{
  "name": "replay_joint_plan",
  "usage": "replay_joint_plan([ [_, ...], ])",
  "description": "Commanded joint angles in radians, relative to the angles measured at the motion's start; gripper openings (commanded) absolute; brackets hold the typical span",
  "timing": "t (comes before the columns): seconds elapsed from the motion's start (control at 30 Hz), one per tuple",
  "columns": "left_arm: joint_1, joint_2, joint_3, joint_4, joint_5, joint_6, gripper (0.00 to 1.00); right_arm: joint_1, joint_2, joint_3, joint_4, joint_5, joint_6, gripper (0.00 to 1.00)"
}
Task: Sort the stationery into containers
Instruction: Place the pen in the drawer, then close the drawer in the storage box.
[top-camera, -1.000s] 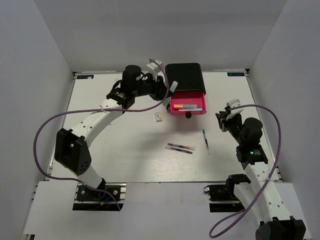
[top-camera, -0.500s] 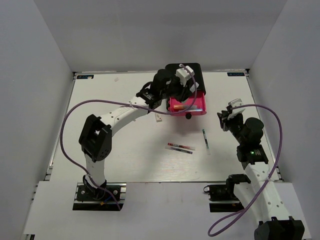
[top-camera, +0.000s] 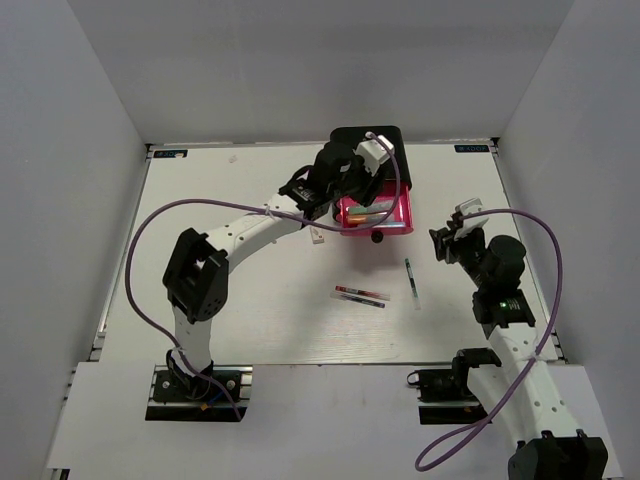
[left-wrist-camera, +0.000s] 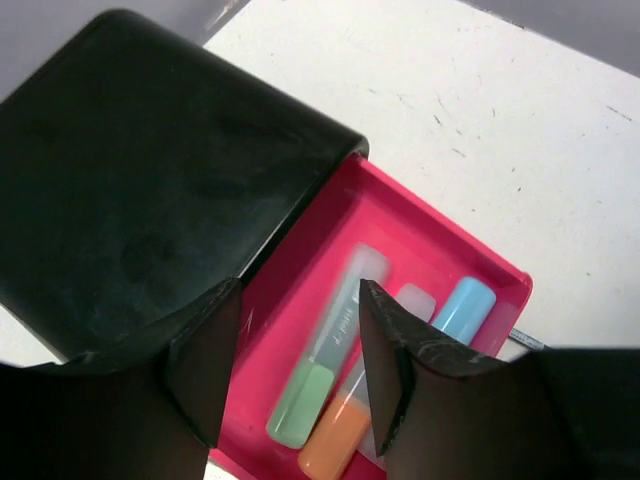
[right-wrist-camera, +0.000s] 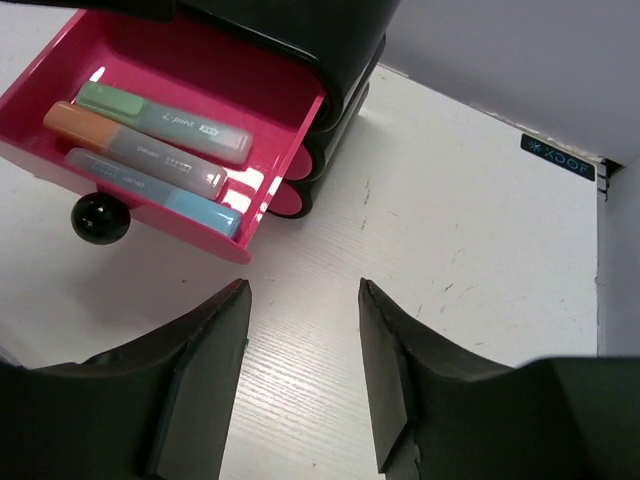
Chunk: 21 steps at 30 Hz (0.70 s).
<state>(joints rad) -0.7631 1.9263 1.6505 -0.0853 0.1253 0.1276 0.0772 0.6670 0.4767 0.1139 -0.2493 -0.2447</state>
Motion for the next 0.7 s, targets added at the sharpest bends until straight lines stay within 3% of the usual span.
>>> replay_joint_plan([
  [0.0, -0.01, -0.05, 0.057, -0.016, -0.009, 0.012, 0.61, -0.01, 0.005, -0.006, 0.04, -0.022, -0.011, 0.54],
  [0.07, -0.019, -0.072, 0.057, -0.016, 0.0, -0.009, 0.61, -0.011, 0.016, -0.006, 0.029, -0.053, -0.034, 0.59],
  [0.2, -0.019, -0.183, -0.036, -0.016, 0.01, -0.081, 0.58, -0.019, 0.037, 0.007, -0.043, -0.11, -0.106, 0.56],
  [0.27, -0.019, -0.293, -0.11, -0.016, 0.037, -0.138, 0.36, -0.027, 0.06, 0.002, -0.094, -0.16, -0.171, 0.52],
  [0.3, -0.019, -0.335, -0.209, -0.016, 0.049, -0.17, 0.19, -0.028, 0.094, 0.005, -0.17, -0.177, -0.198, 0.48],
  [0.33, -0.019, -0.378, -0.265, 0.001, 0.06, -0.171, 0.19, -0.027, 0.094, 0.01, -0.193, -0.209, -0.208, 0.48],
  [0.37, -0.019, -0.421, -0.323, 0.013, 0.071, -0.198, 0.08, -0.027, 0.127, 0.026, -0.212, -0.252, -0.223, 0.41],
  [0.43, -0.019, -0.545, -0.499, 0.053, 0.083, -0.239, 0.03, -0.024, 0.157, 0.051, -0.256, -0.283, -0.219, 0.37],
  [0.53, -0.019, -0.679, -0.681, 0.062, 0.064, -0.252, 0.09, -0.025, 0.2, 0.057, -0.26, -0.274, -0.2, 0.37],
  [0.57, -0.019, -0.71, -0.743, 0.049, 0.048, -0.262, 0.22, -0.024, 0.203, 0.056, -0.258, -0.275, -0.197, 0.41],
  [0.63, -0.019, -0.795, -0.799, 0.036, 0.013, -0.273, 0.34, -0.024, 0.221, 0.06, -0.275, -0.283, -0.196, 0.45],
  [0.67, -0.019, -0.822, -0.848, 0.026, -0.002, -0.285, 0.49, -0.024, 0.221, 0.062, -0.275, -0.286, -0.191, 0.46],
])
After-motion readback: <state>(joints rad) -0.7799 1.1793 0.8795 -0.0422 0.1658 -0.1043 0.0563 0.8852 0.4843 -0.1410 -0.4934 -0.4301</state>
